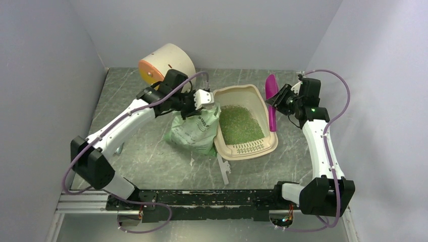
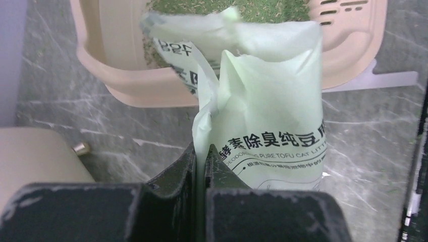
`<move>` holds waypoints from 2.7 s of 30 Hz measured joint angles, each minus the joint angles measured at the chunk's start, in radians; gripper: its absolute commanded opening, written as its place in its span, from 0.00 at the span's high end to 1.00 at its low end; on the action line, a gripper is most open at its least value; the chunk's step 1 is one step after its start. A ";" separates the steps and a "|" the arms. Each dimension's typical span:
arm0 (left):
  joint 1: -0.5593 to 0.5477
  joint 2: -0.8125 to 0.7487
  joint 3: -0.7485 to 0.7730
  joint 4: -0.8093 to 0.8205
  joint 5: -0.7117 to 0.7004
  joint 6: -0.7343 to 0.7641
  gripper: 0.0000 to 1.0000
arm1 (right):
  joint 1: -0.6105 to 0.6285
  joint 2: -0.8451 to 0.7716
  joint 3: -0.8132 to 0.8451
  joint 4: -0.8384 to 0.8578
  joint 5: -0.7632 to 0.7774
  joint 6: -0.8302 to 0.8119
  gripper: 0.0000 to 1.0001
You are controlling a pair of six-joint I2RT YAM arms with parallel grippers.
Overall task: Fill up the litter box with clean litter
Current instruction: 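Adjust the cat litter bag at the center of the board, then scoop the cat litter from the cat litter bag.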
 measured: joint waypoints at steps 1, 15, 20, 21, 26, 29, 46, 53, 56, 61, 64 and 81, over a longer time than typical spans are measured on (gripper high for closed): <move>-0.004 0.029 0.028 0.006 0.002 0.016 0.95 | 0.000 0.000 -0.003 0.001 0.002 0.000 0.69; -0.011 -0.031 -0.056 0.164 -0.081 0.019 0.15 | 0.000 0.018 -0.008 0.020 -0.051 -0.018 0.69; 0.059 -0.121 -0.092 0.208 -0.077 -0.043 0.03 | 0.003 0.022 0.005 0.039 -0.158 -0.034 0.72; 0.084 -0.140 -0.092 0.219 -0.075 -0.063 0.03 | 0.005 0.020 0.010 0.047 -0.183 -0.039 0.72; 0.151 -0.238 -0.097 0.292 -0.054 -0.211 0.03 | 0.047 -0.002 0.029 0.097 -0.312 -0.052 0.72; 0.152 -0.295 -0.104 0.353 -0.023 -0.369 0.03 | 0.137 -0.009 0.060 0.115 -0.357 -0.065 0.72; 0.152 -0.334 -0.143 0.490 0.341 -0.798 0.13 | 0.464 0.023 0.155 -0.015 -0.509 -0.188 0.73; 0.152 -0.308 -0.109 0.450 0.475 -0.766 0.21 | 0.537 0.021 0.153 -0.093 -0.518 -0.224 0.73; 0.147 -0.291 -0.110 0.439 0.516 -0.756 0.28 | 0.573 0.020 0.145 -0.095 -0.515 -0.229 0.73; 0.098 -0.261 -0.118 0.431 0.512 -0.745 0.64 | 0.642 0.031 0.143 -0.105 -0.495 -0.257 0.72; 0.060 -0.236 -0.116 0.402 0.504 -0.703 0.91 | 0.665 0.038 0.129 -0.098 -0.482 -0.266 0.70; 0.045 -0.293 -0.184 0.275 0.402 -0.571 0.95 | 0.671 -0.011 0.051 0.005 -0.438 -0.253 0.54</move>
